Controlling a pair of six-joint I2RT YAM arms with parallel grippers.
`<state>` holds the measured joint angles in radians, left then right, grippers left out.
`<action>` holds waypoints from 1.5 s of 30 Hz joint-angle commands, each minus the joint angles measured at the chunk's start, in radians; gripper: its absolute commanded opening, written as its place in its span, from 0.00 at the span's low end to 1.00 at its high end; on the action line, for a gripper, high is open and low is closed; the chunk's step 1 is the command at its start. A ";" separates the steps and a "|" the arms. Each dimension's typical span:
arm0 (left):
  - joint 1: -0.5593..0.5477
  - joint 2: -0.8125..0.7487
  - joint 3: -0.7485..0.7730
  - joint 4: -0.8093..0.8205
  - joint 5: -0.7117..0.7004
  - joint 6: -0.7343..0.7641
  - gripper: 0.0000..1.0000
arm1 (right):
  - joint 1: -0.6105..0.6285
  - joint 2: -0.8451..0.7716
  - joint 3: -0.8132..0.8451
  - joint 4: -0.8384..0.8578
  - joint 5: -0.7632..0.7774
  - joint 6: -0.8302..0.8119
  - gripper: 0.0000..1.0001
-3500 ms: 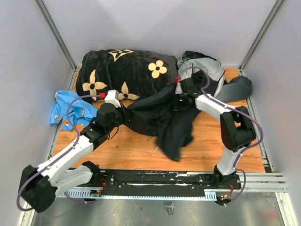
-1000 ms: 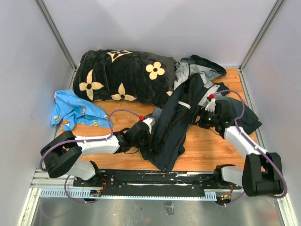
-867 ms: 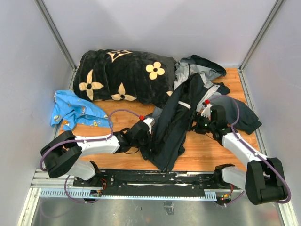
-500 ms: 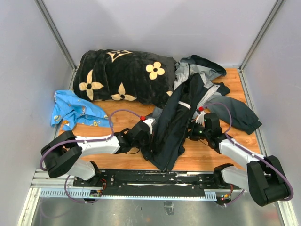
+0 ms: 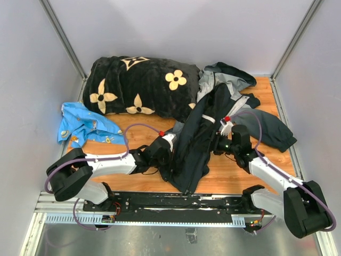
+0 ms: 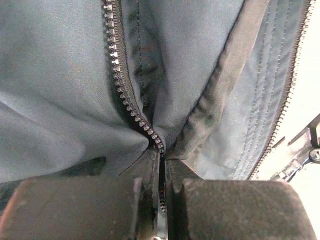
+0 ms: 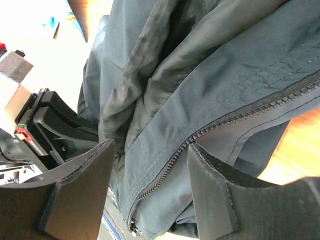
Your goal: Zip up the jacket
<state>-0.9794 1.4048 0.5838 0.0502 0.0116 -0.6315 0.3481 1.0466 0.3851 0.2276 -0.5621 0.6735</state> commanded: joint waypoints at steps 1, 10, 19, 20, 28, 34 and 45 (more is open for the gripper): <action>-0.012 -0.049 0.034 -0.036 -0.057 0.022 0.01 | 0.046 0.043 0.049 0.074 -0.035 0.000 0.60; -0.013 -0.156 0.049 -0.144 -0.154 0.035 0.22 | 0.071 0.190 0.150 0.084 -0.014 -0.036 0.59; -0.013 -0.273 0.069 -0.283 -0.255 0.041 0.41 | 0.127 0.355 0.290 0.086 -0.026 -0.038 0.60; -0.013 -0.289 0.075 -0.304 -0.274 0.041 0.42 | 0.129 0.369 0.299 0.087 -0.025 -0.034 0.60; -0.022 -0.421 0.098 -0.332 -0.245 0.018 0.48 | 0.137 0.400 0.349 0.082 -0.017 -0.019 0.61; -0.067 -0.351 0.090 -0.176 -0.152 -0.014 0.55 | 0.146 0.388 0.336 0.078 -0.005 -0.003 0.62; -0.167 -0.124 0.134 -0.015 -0.231 -0.071 0.63 | 0.150 0.374 0.315 0.077 0.010 0.006 0.64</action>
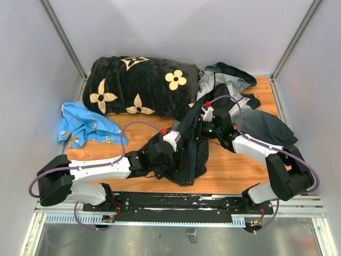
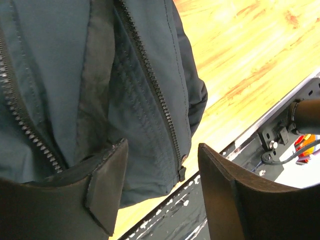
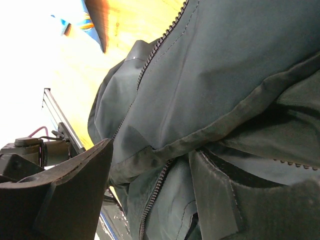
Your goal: Zip up the jacket
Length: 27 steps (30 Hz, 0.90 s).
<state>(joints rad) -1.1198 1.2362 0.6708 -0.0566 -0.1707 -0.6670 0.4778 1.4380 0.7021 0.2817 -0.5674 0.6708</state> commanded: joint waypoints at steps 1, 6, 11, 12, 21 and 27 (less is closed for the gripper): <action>-0.036 0.057 0.052 0.098 -0.061 -0.038 0.64 | 0.021 -0.018 -0.006 0.026 0.015 0.010 0.64; -0.067 0.148 0.088 0.085 -0.145 -0.030 0.70 | 0.023 -0.018 -0.016 0.035 0.014 0.016 0.65; -0.069 0.242 0.130 0.038 -0.207 -0.013 0.68 | 0.028 -0.020 -0.016 0.039 0.013 0.018 0.65; -0.068 0.252 0.133 0.038 -0.218 -0.010 0.67 | 0.028 -0.021 -0.016 0.039 0.013 0.018 0.65; -0.068 0.283 0.149 -0.010 -0.320 0.017 0.42 | 0.030 -0.042 -0.018 0.011 0.019 -0.005 0.67; -0.066 0.216 0.107 0.010 -0.309 0.043 0.08 | 0.025 -0.108 -0.007 -0.088 0.071 -0.059 0.70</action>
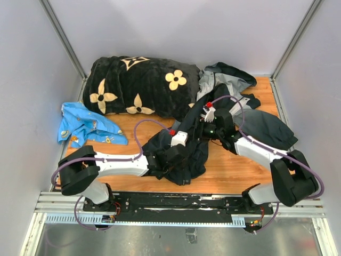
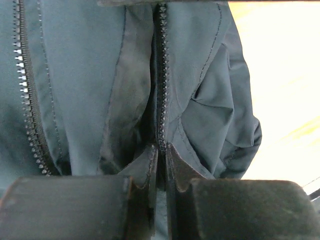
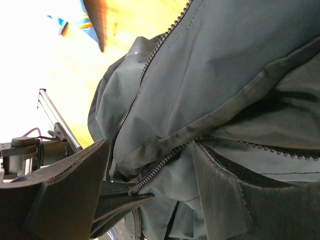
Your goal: Zip up the jacket
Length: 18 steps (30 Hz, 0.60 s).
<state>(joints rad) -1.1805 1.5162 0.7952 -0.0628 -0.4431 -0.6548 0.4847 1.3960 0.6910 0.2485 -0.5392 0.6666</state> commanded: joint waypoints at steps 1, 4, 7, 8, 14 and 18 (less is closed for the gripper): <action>-0.005 -0.080 -0.026 0.031 -0.020 0.041 0.03 | 0.016 -0.083 0.006 -0.072 0.045 -0.066 0.70; -0.002 -0.131 -0.049 0.077 0.052 0.068 0.00 | 0.010 -0.150 0.001 -0.137 0.066 -0.100 0.73; 0.026 -0.181 -0.072 0.133 0.170 0.075 0.00 | 0.005 -0.243 -0.023 -0.195 0.088 -0.130 0.74; 0.043 -0.198 -0.080 0.150 0.215 0.072 0.00 | 0.005 -0.276 -0.035 -0.211 0.094 -0.136 0.75; 0.144 -0.296 -0.119 0.246 0.393 0.064 0.00 | 0.003 -0.452 -0.118 -0.281 0.114 -0.167 0.77; 0.216 -0.334 -0.136 0.299 0.487 0.043 0.00 | 0.005 -0.553 -0.177 -0.281 0.087 -0.172 0.78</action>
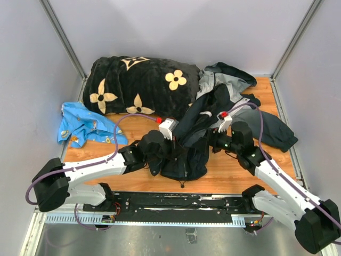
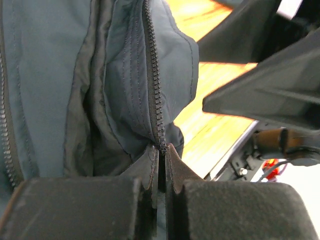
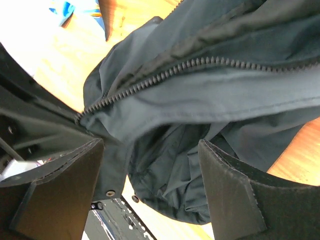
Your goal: Zip up the jacket
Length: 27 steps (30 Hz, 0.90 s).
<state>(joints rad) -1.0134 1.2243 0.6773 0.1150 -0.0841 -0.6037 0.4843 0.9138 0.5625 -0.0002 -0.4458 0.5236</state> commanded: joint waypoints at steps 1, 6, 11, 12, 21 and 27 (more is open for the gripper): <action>0.061 -0.047 -0.021 0.134 0.144 -0.013 0.00 | 0.005 -0.087 -0.066 -0.013 -0.022 -0.024 0.78; 0.089 -0.066 -0.038 0.205 0.223 -0.047 0.01 | 0.017 -0.106 -0.168 0.164 -0.092 0.037 0.78; 0.091 -0.086 -0.059 0.252 0.232 -0.071 0.01 | 0.060 -0.049 -0.233 0.383 -0.144 0.094 0.77; 0.092 -0.087 -0.064 0.261 0.230 -0.075 0.01 | 0.077 -0.034 -0.236 0.422 -0.151 0.098 0.77; 0.093 -0.073 -0.088 0.301 0.236 -0.100 0.02 | 0.154 0.069 -0.237 0.631 -0.176 0.138 0.77; 0.093 -0.082 -0.109 0.313 0.233 -0.109 0.10 | 0.156 0.094 -0.230 0.706 -0.197 0.154 0.68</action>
<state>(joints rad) -0.9222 1.1599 0.5877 0.3683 0.1295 -0.7010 0.6220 1.0031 0.3294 0.5716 -0.6182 0.6514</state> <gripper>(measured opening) 0.074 0.704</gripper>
